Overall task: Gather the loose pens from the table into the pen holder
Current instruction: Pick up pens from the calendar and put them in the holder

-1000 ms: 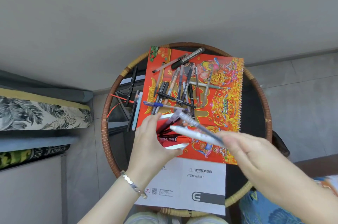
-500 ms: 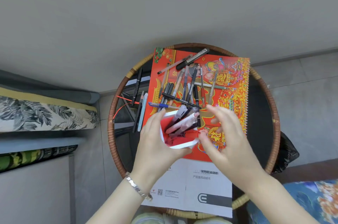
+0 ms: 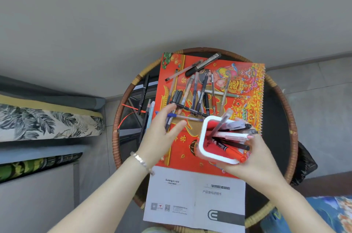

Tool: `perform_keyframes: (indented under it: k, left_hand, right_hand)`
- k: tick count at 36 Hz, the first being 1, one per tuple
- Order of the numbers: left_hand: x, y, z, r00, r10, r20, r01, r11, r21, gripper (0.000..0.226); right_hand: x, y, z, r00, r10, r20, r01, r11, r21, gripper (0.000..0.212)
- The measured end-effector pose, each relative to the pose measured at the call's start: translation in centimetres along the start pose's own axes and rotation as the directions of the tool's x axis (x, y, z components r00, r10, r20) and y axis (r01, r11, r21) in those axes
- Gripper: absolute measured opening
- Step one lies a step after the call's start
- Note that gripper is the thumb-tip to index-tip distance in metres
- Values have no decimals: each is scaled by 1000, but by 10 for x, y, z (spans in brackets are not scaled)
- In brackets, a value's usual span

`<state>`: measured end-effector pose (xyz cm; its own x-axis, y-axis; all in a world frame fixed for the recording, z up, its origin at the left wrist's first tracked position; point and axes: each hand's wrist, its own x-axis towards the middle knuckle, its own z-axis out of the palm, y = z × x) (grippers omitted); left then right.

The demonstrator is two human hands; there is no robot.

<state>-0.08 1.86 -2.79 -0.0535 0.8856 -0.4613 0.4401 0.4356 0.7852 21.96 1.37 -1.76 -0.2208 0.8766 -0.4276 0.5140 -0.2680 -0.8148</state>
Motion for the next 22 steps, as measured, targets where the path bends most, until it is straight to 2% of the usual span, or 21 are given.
perform_keyframes:
  k: [3,8,14,19,21,22]
  left_hand:
    - [33,-18,5,997,17,-71,0,971,239,60]
    - [75,-46,23,995,98,33,-102,858,504,55]
    - [82,-56,27,986,153,62,-157,753,640,32]
    - [75,-60,20,985,87,147,-169,608,776,36]
    - [67,-54,14,986,70,151,-160,651,742,34]
    - [61,-47,10,988,48,144,-134,717,684,32]
  right_hand:
    - [1,4,-4,995,36,-95,-35,999,12,72]
    - [4,3,-8,991,58,-125,-57,998,8,71]
    - [0,-1,-11,983,113,-142,-104,992,67,67]
    - [-4,-4,-12,977,167,-135,-150,981,125,65]
    - [-7,-4,-13,975,182,-127,-165,977,137,64]
    - [-8,-4,-13,974,187,-126,-169,975,142,65]
